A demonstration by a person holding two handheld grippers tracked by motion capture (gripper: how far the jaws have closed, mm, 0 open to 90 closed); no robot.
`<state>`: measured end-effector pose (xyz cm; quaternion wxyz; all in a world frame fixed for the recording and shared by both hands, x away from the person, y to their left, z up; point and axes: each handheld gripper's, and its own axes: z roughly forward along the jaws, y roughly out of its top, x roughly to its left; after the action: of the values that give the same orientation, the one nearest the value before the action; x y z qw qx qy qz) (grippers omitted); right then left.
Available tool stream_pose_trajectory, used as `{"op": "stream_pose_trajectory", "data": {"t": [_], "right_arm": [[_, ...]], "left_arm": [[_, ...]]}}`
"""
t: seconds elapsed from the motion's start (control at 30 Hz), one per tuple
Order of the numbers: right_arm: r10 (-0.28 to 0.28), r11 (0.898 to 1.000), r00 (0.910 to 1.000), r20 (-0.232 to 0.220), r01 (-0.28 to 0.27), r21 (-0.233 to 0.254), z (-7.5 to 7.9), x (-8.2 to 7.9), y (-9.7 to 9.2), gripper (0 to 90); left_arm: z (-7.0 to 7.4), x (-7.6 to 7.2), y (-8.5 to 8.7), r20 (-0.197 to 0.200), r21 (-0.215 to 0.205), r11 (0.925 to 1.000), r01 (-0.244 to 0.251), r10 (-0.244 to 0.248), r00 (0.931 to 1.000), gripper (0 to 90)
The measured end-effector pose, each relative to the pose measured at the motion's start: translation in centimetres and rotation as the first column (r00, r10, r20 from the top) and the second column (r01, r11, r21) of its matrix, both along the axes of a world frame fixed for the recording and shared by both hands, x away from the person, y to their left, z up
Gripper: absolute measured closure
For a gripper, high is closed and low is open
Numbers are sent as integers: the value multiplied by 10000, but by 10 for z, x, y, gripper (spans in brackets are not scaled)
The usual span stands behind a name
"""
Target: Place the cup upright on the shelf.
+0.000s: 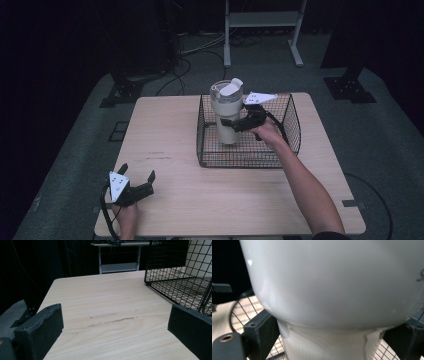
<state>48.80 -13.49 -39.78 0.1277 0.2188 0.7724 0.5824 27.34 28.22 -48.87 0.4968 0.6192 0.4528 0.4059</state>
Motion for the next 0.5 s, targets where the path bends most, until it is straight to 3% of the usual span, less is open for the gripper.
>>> {"op": "stream_pose_trajectory", "data": {"t": [0.13, 0.37, 0.5], "right_arm": [[-21, 9999, 9998, -213, 18, -150, -9, 6, 0, 89], [297, 9935, 9979, -570, -357, -1079, -24, 12, 8, 89], [425, 9953, 9968, -683, -482, -846, -25, 13, 11, 88]], "left_arm": [[0, 0, 0, 11, 0, 10000, 10, -10, 10000, 0], [0, 0, 0, -5, 27, 10000, 35, -35, 10000, 0], [0, 0, 0, -6, 21, 10000, 43, -43, 10000, 0]]}}
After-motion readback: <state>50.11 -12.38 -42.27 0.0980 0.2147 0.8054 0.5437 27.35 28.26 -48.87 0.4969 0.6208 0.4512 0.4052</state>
